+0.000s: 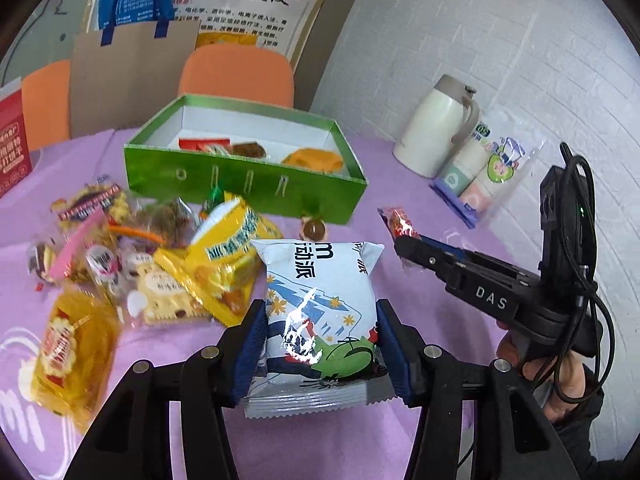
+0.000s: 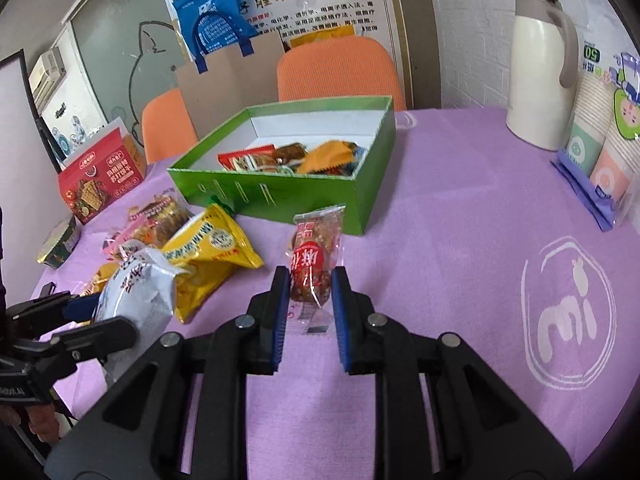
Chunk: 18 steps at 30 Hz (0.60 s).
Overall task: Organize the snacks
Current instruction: 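Carry both packets into the green box and open both tools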
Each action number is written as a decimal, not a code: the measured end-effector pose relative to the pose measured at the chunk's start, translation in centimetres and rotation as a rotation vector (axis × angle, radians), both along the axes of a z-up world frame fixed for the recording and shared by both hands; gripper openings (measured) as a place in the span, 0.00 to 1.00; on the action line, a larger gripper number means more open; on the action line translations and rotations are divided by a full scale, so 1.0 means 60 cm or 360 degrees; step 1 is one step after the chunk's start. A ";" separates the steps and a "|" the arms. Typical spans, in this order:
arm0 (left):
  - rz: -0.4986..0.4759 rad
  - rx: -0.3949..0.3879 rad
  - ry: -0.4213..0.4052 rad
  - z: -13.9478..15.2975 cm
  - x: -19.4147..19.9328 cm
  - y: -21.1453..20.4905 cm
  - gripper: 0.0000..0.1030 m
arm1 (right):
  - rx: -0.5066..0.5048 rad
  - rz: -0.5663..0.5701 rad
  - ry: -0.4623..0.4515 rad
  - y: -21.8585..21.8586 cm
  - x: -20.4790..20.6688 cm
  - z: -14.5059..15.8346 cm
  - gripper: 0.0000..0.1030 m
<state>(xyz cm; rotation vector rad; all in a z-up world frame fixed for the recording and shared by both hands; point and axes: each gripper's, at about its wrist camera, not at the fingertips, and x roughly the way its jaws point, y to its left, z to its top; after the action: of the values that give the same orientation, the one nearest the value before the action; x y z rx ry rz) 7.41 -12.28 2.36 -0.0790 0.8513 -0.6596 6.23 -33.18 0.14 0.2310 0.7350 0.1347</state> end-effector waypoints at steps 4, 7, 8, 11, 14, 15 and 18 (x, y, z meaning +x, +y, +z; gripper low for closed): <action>0.0065 -0.0020 -0.0071 0.045 0.036 0.012 0.53 | 0.0057 0.0039 -0.0053 0.005 0.023 0.027 0.22; 0.0125 -0.0005 -0.0138 0.069 0.071 0.016 0.53 | 0.0062 0.0056 -0.0090 0.014 0.047 0.043 0.22; 0.0146 0.0008 -0.0162 0.076 0.084 0.017 0.53 | 0.0056 0.0059 -0.0100 0.017 0.056 0.046 0.22; 0.0221 0.0000 -0.0176 0.089 0.130 0.024 0.53 | 0.0062 0.0060 -0.0119 0.024 0.088 0.051 0.22; 0.0265 -0.0032 -0.0143 0.091 0.179 0.030 0.53 | 0.0075 0.0045 -0.0131 0.022 0.120 0.049 0.22; 0.0280 -0.0027 -0.0137 0.089 0.195 0.029 0.53 | 0.0083 0.0042 -0.0134 0.022 0.132 0.046 0.22; 0.0307 0.0016 -0.0116 0.075 0.234 0.021 0.53 | 0.0090 0.0033 -0.0123 0.019 0.159 0.035 0.22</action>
<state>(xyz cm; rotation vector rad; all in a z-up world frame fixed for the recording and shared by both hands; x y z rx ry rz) 21.47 -11.04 6.84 -0.1259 0.7657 -0.4744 15.77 -32.02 2.26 0.2706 0.6574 0.1832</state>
